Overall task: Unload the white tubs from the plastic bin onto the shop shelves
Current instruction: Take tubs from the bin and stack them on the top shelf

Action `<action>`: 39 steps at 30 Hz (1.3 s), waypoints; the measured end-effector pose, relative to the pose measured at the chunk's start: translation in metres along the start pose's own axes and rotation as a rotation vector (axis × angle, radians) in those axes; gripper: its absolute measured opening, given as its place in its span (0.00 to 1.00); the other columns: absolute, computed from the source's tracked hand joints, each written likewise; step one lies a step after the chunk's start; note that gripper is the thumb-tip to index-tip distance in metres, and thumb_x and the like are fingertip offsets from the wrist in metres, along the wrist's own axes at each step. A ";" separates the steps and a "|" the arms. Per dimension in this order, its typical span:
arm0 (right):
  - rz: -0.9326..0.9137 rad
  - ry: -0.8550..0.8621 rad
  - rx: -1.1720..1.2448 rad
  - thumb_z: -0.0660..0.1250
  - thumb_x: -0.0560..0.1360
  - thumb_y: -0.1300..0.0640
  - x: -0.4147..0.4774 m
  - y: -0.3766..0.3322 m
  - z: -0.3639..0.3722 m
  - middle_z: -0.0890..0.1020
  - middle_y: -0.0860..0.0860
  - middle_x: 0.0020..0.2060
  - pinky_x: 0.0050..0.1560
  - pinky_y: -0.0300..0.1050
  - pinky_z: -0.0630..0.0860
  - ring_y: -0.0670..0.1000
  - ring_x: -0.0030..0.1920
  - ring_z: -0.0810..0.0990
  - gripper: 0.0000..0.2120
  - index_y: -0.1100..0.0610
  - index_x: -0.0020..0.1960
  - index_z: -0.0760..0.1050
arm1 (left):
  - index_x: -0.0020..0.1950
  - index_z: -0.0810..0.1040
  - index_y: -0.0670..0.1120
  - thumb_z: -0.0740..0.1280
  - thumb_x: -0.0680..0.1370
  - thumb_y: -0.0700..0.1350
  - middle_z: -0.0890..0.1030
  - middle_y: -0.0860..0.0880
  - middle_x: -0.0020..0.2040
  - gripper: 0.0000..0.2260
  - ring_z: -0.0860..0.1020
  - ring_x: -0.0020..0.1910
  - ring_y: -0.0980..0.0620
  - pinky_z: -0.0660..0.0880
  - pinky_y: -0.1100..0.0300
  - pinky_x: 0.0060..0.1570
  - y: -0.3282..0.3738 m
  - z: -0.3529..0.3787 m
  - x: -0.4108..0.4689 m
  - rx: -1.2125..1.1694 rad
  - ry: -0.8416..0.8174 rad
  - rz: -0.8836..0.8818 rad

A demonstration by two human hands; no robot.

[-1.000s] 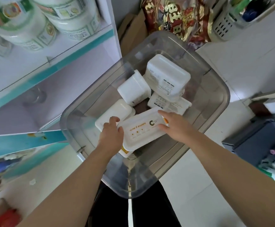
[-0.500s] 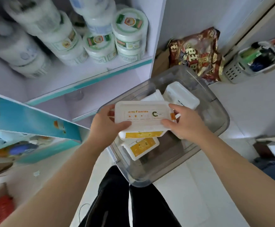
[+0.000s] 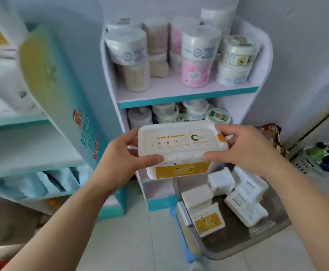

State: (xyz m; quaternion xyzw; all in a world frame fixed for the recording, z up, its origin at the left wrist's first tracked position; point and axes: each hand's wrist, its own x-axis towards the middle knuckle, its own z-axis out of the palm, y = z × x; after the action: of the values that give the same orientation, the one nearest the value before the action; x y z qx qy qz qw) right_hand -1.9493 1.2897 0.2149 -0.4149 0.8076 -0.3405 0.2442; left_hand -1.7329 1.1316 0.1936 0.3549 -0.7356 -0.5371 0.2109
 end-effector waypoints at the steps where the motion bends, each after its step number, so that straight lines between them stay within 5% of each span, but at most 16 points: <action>1: -0.029 0.006 -0.003 0.80 0.54 0.43 -0.002 -0.021 0.008 0.84 0.39 0.46 0.49 0.47 0.81 0.41 0.46 0.83 0.35 0.44 0.60 0.77 | 0.58 0.79 0.56 0.80 0.61 0.46 0.82 0.53 0.50 0.26 0.84 0.44 0.54 0.79 0.65 0.44 0.003 -0.022 -0.008 -0.009 0.006 0.018; 8: -0.299 0.075 0.076 0.80 0.55 0.46 -0.005 -0.164 0.077 0.85 0.38 0.39 0.47 0.48 0.81 0.41 0.40 0.84 0.18 0.39 0.43 0.79 | 0.59 0.77 0.55 0.80 0.61 0.45 0.82 0.51 0.52 0.28 0.84 0.45 0.54 0.79 0.66 0.46 0.022 -0.175 -0.058 0.050 0.155 0.138; 13: -0.417 0.062 0.103 0.77 0.56 0.41 0.012 -0.259 0.110 0.84 0.39 0.42 0.46 0.48 0.82 0.41 0.41 0.84 0.20 0.42 0.47 0.80 | 0.51 0.79 0.59 0.76 0.60 0.55 0.84 0.54 0.47 0.20 0.83 0.45 0.56 0.79 0.64 0.48 0.044 -0.266 -0.077 0.123 0.317 0.206; 17: -0.512 0.120 0.086 0.75 0.53 0.33 0.051 -0.315 0.132 0.86 0.52 0.44 0.48 0.58 0.80 0.56 0.44 0.84 0.31 0.52 0.49 0.83 | 0.49 0.81 0.57 0.74 0.67 0.55 0.85 0.52 0.44 0.13 0.83 0.44 0.51 0.80 0.54 0.50 0.053 -0.320 -0.069 0.189 0.424 0.244; 20: -0.525 0.122 0.063 0.76 0.55 0.35 0.087 -0.345 0.148 0.84 0.50 0.49 0.44 0.43 0.78 0.50 0.46 0.82 0.38 0.55 0.60 0.80 | 0.46 0.82 0.50 0.75 0.69 0.55 0.83 0.43 0.42 0.11 0.79 0.38 0.47 0.75 0.53 0.42 0.049 -0.351 -0.046 0.226 0.517 0.222; 23: -0.547 0.101 0.015 0.76 0.58 0.35 0.121 -0.366 0.161 0.83 0.47 0.46 0.35 0.36 0.67 0.47 0.40 0.78 0.37 0.54 0.60 0.80 | 0.43 0.79 0.42 0.74 0.69 0.56 0.78 0.36 0.39 0.17 0.70 0.33 0.51 0.66 0.56 0.37 0.043 -0.372 -0.022 0.246 0.582 0.178; 26: -0.542 0.093 -0.008 0.77 0.59 0.36 0.150 -0.380 0.173 0.80 0.47 0.42 0.31 0.34 0.62 0.44 0.35 0.71 0.35 0.57 0.58 0.80 | 0.39 0.72 0.35 0.73 0.72 0.51 0.67 0.44 0.30 0.20 0.63 0.29 0.51 0.60 0.59 0.34 0.039 -0.384 -0.003 0.271 0.634 0.120; 30: -0.540 0.062 -0.056 0.77 0.60 0.38 0.178 -0.386 0.186 0.76 0.47 0.36 0.31 0.36 0.63 0.43 0.31 0.69 0.31 0.58 0.54 0.81 | 0.35 0.71 0.47 0.72 0.74 0.49 0.67 0.48 0.30 0.13 0.64 0.29 0.52 0.62 0.59 0.34 0.035 -0.388 0.016 0.305 0.688 0.104; 32: -0.546 0.069 -0.067 0.76 0.61 0.37 0.185 -0.387 0.188 0.80 0.49 0.42 0.38 0.39 0.68 0.46 0.37 0.74 0.33 0.57 0.58 0.80 | 0.34 0.69 0.54 0.72 0.74 0.48 0.71 0.47 0.32 0.14 0.68 0.32 0.51 0.66 0.57 0.38 0.035 -0.389 0.024 0.275 0.714 0.111; 36: -0.554 0.090 -0.100 0.76 0.62 0.38 0.191 -0.388 0.187 0.83 0.50 0.47 0.42 0.42 0.72 0.48 0.41 0.79 0.29 0.56 0.56 0.80 | 0.42 0.78 0.50 0.72 0.74 0.48 0.76 0.50 0.33 0.05 0.71 0.30 0.55 0.69 0.64 0.36 0.030 -0.393 0.041 0.250 0.744 0.153; 39: -0.556 0.107 -0.107 0.76 0.63 0.39 0.191 -0.387 0.188 0.83 0.48 0.43 0.40 0.41 0.74 0.47 0.39 0.81 0.24 0.55 0.51 0.81 | 0.62 0.78 0.43 0.72 0.74 0.46 0.82 0.52 0.46 0.18 0.77 0.37 0.62 0.68 0.76 0.30 0.027 -0.395 0.051 0.198 0.739 0.145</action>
State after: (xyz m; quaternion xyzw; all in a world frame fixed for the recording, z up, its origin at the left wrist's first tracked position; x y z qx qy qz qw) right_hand -1.7296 0.9010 0.3629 -0.6142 0.6915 -0.3727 0.0761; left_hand -1.5014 0.8454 0.3467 0.4904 -0.6813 -0.2830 0.4639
